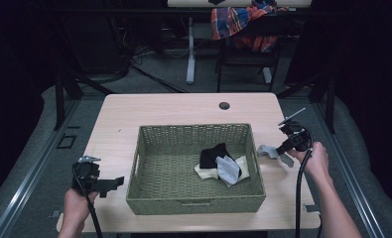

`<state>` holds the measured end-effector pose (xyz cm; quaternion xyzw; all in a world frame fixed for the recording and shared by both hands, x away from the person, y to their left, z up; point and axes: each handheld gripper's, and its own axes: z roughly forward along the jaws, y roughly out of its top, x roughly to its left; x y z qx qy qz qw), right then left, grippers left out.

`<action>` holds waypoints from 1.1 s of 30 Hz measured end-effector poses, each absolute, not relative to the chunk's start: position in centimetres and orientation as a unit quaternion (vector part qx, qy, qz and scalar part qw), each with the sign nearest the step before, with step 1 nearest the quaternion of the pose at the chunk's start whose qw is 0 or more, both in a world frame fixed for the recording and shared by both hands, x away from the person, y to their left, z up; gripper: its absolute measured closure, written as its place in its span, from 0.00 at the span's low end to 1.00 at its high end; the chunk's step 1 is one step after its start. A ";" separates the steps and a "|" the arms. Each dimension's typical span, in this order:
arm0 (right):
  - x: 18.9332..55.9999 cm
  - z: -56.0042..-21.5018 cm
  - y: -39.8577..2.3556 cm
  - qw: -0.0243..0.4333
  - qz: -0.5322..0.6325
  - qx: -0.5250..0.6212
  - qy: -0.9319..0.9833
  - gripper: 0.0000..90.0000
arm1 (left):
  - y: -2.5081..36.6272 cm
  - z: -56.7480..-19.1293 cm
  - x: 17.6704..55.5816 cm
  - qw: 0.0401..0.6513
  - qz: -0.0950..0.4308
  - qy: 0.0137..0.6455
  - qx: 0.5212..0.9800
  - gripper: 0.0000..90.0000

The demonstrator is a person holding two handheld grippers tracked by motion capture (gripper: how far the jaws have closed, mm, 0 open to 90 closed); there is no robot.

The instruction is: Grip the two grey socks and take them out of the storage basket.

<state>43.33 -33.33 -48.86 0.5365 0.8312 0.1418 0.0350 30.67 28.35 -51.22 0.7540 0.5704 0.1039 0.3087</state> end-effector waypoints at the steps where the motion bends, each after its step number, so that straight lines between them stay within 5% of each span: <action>1: 43.3 -48.9 -33.3 0.035 0.142 0.536 0.831 0.96 | 28.4 -51.2 30.7 0.309 0.104 0.570 0.754 0.00; 6: 43.5 -49.8 -33.5 0.019 0.134 0.540 0.831 0.95 | 28.4 -51.2 30.6 0.309 0.105 0.570 0.754 0.00; 20: 42.2 -44.6 -33.3 0.050 0.195 0.526 0.826 0.32 | 28.3 -51.2 30.7 0.308 0.105 0.570 0.755 0.00; 25: 41.5 -42.5 -32.5 0.066 0.221 0.512 0.827 0.16 | 28.3 -51.2 30.7 0.308 0.104 0.570 0.754 0.00; 33: 40.3 -40.2 -29.9 0.070 0.244 0.473 0.844 0.06 | 28.3 -51.2 30.7 0.307 0.104 0.570 0.755 0.00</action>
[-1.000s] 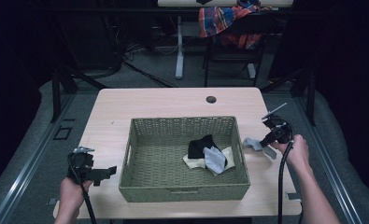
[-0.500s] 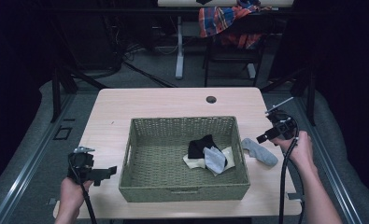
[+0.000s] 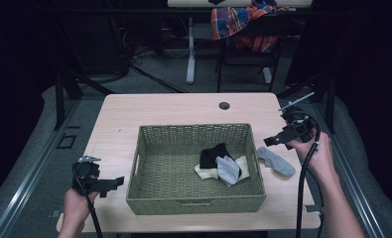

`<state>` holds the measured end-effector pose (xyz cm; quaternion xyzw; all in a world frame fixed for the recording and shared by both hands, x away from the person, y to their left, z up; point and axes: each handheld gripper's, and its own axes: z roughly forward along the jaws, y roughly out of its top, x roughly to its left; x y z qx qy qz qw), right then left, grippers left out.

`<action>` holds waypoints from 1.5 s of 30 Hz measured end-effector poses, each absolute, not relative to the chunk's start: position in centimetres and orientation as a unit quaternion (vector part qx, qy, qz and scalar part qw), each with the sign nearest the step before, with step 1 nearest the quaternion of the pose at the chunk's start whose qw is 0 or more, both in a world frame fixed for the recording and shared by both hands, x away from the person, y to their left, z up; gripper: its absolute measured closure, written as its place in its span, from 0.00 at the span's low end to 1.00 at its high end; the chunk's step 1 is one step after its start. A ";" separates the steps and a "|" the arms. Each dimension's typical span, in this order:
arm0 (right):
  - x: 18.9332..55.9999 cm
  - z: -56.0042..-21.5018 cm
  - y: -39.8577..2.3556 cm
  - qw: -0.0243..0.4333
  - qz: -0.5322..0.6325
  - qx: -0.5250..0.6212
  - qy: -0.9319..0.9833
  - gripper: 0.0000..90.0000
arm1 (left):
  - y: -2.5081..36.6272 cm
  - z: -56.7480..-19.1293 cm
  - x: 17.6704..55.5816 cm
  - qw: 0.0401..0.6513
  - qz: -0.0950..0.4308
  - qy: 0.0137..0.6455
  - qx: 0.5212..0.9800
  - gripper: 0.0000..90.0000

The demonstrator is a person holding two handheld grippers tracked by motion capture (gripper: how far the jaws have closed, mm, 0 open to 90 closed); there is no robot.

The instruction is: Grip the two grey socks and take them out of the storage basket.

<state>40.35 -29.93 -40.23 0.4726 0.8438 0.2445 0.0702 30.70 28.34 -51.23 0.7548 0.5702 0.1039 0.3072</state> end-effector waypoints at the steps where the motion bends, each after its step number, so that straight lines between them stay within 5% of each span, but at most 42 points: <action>1: 40.3 -40.1 -29.8 0.072 0.245 0.469 0.845 0.05 | 28.3 -51.2 30.7 0.308 0.104 0.570 0.754 0.00; 26: 38.4 -40.0 -21.4 0.046 0.240 0.361 0.900 0.00 | 28.3 -51.2 30.7 0.306 0.104 0.570 0.755 0.00; 45: 39.0 -43.4 -18.2 0.017 0.208 0.328 0.921 0.15 | 28.2 -51.2 30.7 0.307 0.103 0.569 0.756 0.00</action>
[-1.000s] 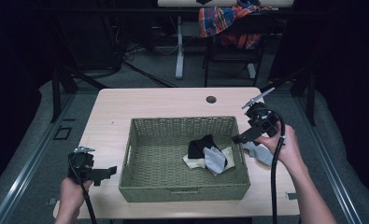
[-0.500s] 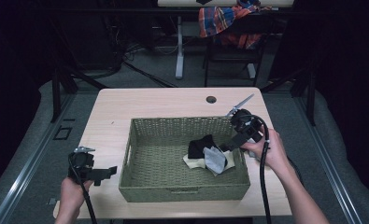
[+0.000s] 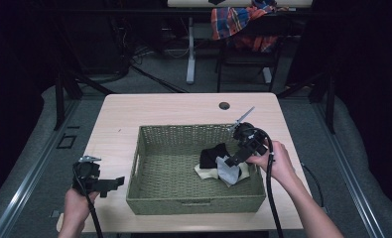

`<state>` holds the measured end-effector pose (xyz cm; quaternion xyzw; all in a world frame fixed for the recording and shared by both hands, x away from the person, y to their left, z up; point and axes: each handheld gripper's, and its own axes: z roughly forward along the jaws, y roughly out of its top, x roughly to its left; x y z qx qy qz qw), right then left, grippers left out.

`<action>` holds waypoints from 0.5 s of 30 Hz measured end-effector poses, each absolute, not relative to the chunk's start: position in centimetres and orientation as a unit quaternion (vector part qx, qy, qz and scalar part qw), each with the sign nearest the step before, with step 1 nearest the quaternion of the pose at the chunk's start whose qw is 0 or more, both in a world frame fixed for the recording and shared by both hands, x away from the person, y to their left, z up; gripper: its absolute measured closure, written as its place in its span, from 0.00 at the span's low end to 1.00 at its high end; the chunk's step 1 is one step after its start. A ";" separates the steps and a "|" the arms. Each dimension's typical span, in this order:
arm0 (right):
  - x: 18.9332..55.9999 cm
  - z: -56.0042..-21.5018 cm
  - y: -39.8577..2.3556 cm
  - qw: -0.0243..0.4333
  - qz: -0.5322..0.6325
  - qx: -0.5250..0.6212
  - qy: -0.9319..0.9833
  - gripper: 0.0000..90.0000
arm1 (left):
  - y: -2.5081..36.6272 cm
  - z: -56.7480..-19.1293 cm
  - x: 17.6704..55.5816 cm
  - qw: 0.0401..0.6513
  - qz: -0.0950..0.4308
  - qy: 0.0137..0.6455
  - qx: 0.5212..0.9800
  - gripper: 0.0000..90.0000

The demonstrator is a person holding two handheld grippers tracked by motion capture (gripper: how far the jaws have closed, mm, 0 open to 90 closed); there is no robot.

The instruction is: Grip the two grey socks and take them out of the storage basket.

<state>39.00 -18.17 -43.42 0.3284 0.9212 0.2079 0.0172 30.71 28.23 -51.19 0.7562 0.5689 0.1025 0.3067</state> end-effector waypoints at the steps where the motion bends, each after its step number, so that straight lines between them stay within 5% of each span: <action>1: 39.1 -43.5 -18.1 0.017 0.206 0.327 0.922 0.15 | 28.2 -51.2 30.7 0.307 0.103 0.569 0.756 0.00; 15: 39.7 -46.2 -16.7 0.006 0.167 0.335 0.927 0.23 | 28.1 -51.2 30.8 0.306 0.103 0.567 0.758 0.00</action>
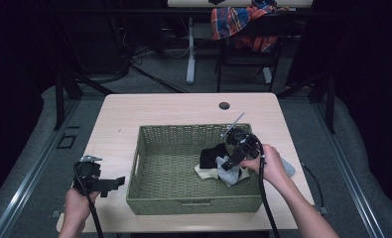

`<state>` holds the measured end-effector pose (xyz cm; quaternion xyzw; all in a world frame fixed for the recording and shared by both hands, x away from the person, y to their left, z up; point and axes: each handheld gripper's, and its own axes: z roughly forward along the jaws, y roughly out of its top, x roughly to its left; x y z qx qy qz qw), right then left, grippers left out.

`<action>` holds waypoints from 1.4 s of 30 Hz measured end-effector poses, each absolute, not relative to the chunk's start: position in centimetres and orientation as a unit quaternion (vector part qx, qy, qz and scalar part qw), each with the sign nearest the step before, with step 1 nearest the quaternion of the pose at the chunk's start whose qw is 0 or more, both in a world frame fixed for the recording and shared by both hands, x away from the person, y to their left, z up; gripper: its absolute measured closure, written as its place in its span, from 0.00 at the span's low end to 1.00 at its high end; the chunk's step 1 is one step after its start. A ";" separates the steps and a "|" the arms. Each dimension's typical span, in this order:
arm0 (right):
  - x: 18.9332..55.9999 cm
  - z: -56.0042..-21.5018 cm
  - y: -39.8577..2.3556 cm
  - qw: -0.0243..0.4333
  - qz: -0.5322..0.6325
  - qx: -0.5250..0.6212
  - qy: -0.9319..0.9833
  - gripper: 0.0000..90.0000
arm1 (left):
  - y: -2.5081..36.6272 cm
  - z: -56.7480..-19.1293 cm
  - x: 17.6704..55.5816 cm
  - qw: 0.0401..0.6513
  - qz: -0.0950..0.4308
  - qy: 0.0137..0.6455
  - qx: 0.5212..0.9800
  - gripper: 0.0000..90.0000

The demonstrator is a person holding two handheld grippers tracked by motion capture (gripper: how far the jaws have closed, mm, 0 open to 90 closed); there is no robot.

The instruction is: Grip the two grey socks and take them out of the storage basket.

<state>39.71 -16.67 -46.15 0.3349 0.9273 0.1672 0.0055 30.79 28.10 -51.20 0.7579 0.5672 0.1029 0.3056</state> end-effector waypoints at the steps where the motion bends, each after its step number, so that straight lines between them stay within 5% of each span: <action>1: 39.8 -46.6 -16.3 0.006 0.155 0.337 0.929 0.29 | 28.1 -51.2 30.8 0.306 0.103 0.567 0.758 0.00; 12: 40.0 -48.0 -15.1 0.006 0.113 0.337 0.935 0.55 | 28.1 -51.2 30.8 0.305 0.102 0.566 0.759 0.00; 21: 40.1 -48.3 -15.2 0.001 0.096 0.341 0.935 0.89 | 28.1 -51.2 30.8 0.303 0.099 0.565 0.761 0.00; 42: 38.6 -42.1 -17.1 0.036 0.185 0.332 0.924 0.94 | 28.0 -51.3 30.8 0.301 0.101 0.566 0.760 0.00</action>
